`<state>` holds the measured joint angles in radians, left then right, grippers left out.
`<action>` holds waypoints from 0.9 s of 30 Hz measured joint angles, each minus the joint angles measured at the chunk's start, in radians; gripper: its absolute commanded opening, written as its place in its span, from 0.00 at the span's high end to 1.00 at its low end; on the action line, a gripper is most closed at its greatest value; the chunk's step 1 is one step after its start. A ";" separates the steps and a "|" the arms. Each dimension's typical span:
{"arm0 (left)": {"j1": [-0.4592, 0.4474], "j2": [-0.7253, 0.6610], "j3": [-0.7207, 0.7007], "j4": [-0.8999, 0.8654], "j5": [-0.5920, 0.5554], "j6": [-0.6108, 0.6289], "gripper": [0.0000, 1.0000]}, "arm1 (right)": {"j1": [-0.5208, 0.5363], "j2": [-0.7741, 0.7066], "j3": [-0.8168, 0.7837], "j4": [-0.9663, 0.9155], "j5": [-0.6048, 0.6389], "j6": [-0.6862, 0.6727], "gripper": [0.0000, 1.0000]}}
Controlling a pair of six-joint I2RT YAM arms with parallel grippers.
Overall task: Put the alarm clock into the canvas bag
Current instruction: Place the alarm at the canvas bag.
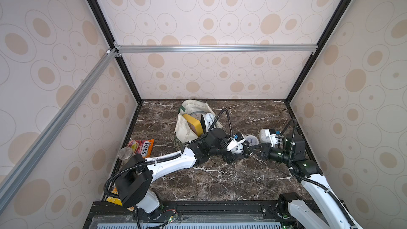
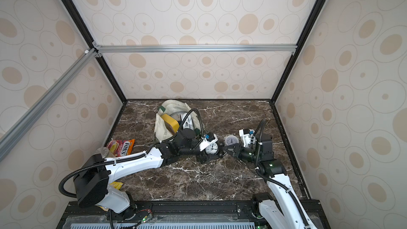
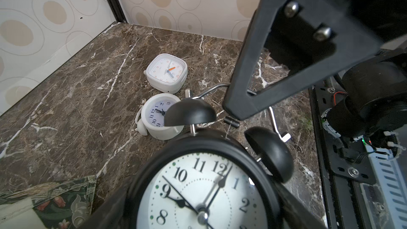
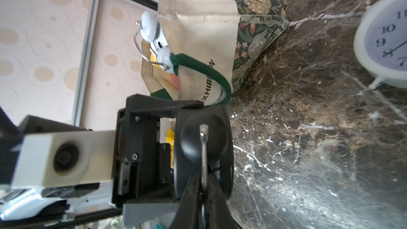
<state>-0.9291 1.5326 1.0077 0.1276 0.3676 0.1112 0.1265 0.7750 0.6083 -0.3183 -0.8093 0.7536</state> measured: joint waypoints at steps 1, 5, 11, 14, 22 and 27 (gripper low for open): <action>0.001 0.000 0.000 0.000 -0.001 -0.001 0.18 | 0.001 0.004 0.000 0.005 0.001 0.000 1.00; 0.003 0.000 -0.002 0.005 -0.015 -0.013 0.02 | 0.006 0.014 0.000 0.022 -0.001 0.003 1.00; 0.010 -0.032 -0.009 0.018 -0.046 -0.041 0.02 | 0.011 0.029 0.037 0.027 0.024 0.004 1.00; 0.029 -0.119 -0.019 0.009 -0.094 -0.090 0.02 | 0.012 0.066 0.089 0.032 0.057 0.000 1.00; 0.100 -0.447 -0.017 -0.071 -0.375 -0.195 0.02 | 0.110 0.257 0.277 0.105 0.111 -0.002 1.00; 0.165 -0.454 0.034 -0.226 -0.570 -0.278 0.02 | 0.254 0.407 0.446 0.160 0.130 -0.007 1.00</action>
<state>-0.7639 1.0786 1.0416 -0.0986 -0.2020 -0.1673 0.3801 1.1824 1.0538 -0.1581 -0.6788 0.7464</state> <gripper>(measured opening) 0.984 0.046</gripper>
